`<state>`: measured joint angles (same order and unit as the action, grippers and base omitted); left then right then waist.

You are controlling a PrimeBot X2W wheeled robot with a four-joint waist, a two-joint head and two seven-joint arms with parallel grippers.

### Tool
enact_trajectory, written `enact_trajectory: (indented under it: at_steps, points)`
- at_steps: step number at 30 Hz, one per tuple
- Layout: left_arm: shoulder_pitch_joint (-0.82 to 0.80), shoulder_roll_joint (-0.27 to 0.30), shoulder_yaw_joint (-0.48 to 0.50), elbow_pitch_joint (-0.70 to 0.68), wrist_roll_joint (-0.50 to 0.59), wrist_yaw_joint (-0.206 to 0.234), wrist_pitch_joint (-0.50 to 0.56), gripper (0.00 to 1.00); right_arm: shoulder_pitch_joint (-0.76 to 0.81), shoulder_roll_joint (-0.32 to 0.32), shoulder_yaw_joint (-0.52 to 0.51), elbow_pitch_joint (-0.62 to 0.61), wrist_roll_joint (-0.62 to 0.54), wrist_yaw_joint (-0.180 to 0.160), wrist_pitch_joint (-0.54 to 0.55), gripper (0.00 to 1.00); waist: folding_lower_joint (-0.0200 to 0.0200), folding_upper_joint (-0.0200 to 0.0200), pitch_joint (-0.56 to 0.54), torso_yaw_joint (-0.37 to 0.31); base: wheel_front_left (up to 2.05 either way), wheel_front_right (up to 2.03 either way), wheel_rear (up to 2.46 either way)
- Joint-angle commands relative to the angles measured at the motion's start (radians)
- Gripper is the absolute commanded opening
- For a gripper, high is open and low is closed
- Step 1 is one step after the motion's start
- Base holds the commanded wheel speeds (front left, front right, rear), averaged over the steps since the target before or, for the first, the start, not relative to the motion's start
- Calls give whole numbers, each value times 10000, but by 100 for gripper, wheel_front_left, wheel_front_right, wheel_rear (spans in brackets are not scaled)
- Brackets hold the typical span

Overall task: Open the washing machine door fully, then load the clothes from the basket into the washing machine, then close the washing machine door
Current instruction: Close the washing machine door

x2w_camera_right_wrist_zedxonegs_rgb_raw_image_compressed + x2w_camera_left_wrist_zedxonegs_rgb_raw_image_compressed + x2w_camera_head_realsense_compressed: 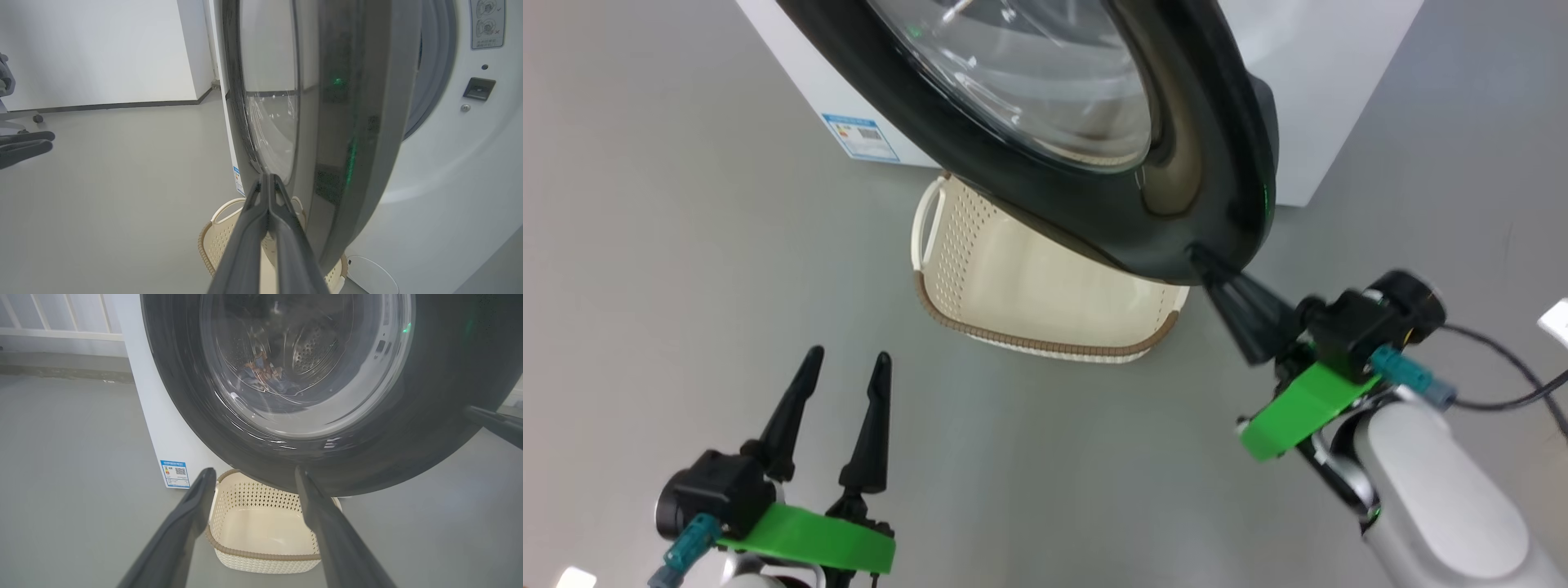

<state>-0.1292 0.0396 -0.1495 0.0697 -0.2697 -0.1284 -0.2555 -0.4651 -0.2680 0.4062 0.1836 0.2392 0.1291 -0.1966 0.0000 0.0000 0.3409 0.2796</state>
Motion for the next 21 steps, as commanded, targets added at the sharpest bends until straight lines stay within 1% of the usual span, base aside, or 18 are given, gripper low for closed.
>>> enact_trajectory:
  at_steps: [1, 11, 15, 21]
  points:
    - [-362, 109, 269, -294, -87, -23, -63, 100, -318, 180, -61, -175, -110, 16, -97, 0, 0, 0, 391, -54, 0, 0, 0]
    - [-1047, 108, -20, -379, -294, -23, -63, 100, -1820, 383, -1333, 362, -472, 16, -303, 0, 0, 0, 1501, -202, 0, 0, 0]
    - [-1354, 107, -149, -431, -348, -23, -63, 100, -2662, 323, -1742, 660, -536, 16, -365, 0, 0, 0, 1982, -191, 0, 0, 0]
    - [-1807, 107, -340, -550, -476, -23, -63, 100, -4061, 99, -1836, 1191, -523, 16, -424, 0, 0, 0, 2676, -87, 0, 0, 0]
